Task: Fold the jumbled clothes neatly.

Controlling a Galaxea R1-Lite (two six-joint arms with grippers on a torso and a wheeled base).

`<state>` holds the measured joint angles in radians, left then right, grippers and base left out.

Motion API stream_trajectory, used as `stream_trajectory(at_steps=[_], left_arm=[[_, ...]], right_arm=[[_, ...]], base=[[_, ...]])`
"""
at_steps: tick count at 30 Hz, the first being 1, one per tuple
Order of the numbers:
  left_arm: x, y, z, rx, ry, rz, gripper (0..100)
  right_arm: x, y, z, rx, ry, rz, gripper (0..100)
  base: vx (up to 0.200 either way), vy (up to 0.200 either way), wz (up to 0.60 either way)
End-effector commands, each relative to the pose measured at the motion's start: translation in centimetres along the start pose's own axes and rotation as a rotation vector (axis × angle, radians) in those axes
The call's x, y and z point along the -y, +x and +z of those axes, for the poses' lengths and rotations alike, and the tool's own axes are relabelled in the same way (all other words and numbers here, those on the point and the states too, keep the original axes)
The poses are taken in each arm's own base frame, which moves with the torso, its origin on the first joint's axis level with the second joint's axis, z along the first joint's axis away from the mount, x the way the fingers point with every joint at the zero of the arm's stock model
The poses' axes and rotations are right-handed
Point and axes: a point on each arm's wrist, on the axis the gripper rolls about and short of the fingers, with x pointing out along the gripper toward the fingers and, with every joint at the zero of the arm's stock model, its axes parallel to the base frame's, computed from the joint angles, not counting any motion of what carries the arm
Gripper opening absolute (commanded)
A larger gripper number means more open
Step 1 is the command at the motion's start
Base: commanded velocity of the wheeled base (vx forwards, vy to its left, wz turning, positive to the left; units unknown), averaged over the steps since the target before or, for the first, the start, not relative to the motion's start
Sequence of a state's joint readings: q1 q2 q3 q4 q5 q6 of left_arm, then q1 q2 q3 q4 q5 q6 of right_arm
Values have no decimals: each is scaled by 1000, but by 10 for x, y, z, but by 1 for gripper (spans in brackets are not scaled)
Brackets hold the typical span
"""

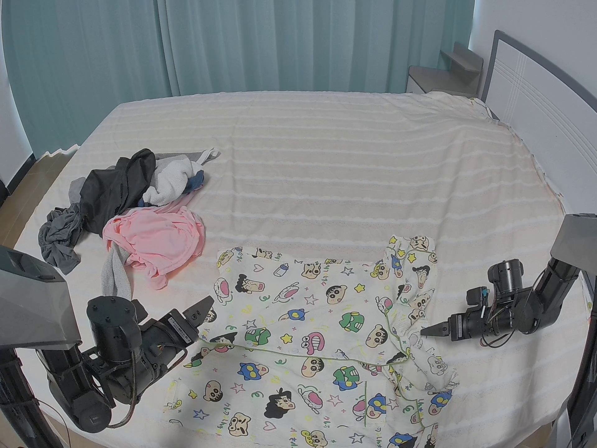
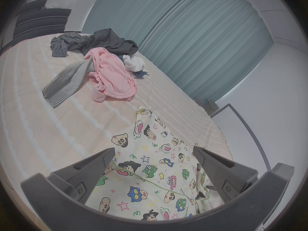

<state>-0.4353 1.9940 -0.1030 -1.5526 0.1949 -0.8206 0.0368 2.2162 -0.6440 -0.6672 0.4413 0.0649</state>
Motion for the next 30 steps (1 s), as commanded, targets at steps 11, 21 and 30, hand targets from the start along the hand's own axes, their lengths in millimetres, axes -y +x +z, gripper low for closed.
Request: stream_trajectory(at_steps=[11,21,30], left_arm=[[2,1,1,16,-4,-15,100],[2,1,2,20,-5,-13,100],[2,1,2,20,-5,-13,100]], right_arm=[[0,25,-5,-46,-17,18,100],[-3,12,0,-16,-21,13,0],[-14,-14,3,28,-39,16,0]], base=[[0,0,0],[0,0,0],[0,0,0]])
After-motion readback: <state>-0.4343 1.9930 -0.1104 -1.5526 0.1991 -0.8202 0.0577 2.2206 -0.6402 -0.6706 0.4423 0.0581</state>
